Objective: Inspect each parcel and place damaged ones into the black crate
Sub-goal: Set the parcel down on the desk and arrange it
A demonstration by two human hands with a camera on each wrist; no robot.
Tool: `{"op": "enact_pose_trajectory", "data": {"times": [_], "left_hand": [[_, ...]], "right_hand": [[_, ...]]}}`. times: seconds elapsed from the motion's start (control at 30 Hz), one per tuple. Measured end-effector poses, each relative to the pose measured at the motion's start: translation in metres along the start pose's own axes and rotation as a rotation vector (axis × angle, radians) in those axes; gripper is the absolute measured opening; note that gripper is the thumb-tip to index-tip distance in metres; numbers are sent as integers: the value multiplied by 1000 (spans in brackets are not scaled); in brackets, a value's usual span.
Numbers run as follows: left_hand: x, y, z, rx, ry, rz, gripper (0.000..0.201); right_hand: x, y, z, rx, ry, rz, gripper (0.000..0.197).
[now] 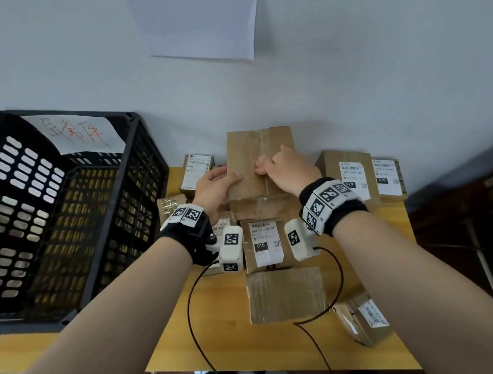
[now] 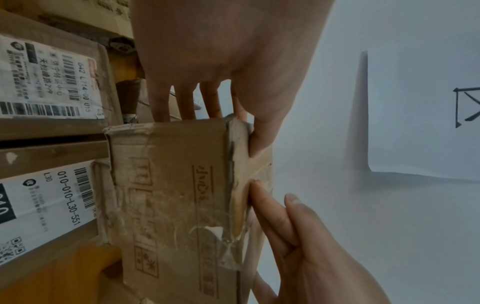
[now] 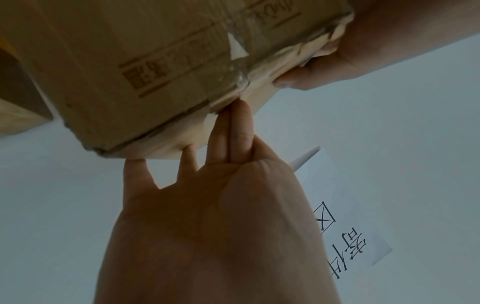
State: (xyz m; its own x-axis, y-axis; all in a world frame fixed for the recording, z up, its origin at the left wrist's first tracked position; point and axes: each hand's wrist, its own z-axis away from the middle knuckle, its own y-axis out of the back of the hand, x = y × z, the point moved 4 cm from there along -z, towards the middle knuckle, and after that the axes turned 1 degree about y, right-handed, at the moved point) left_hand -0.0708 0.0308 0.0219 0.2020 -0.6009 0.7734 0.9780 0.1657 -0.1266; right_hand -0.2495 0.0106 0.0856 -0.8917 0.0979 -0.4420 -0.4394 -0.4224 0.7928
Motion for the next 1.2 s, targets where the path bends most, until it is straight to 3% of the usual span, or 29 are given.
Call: {"op": "enact_pose_trajectory", "data": {"times": [0.23, 0.4, 0.53, 0.7, 0.83, 0.93, 1.07, 1.2], "left_hand": [[-8, 6, 2, -66, 49, -48, 48], [-19, 4, 11, -175, 257, 73, 49], [-11, 7, 21, -239, 260, 139, 54], [8, 60, 26, -134, 214, 285, 75], [16, 94, 37, -13, 49, 234, 37], [8, 115, 41, 48, -56, 140, 33], [-21, 132, 35, 44, -38, 124, 38], [-53, 131, 27, -2, 15, 104, 53]], "right_hand": [[1, 8, 9, -6, 56, -122, 48], [8, 4, 18, 92, 83, -253, 36], [-9, 13, 34, 196, 172, -394, 41], [-44, 9, 44, 214, 205, -635, 46], [-79, -20, 43, 22, 140, -932, 43], [-86, -52, 38, 3, 108, -878, 47], [-75, -86, 37, 3, 39, -828, 26], [-65, -97, 42, -5, 34, -642, 26]]}}
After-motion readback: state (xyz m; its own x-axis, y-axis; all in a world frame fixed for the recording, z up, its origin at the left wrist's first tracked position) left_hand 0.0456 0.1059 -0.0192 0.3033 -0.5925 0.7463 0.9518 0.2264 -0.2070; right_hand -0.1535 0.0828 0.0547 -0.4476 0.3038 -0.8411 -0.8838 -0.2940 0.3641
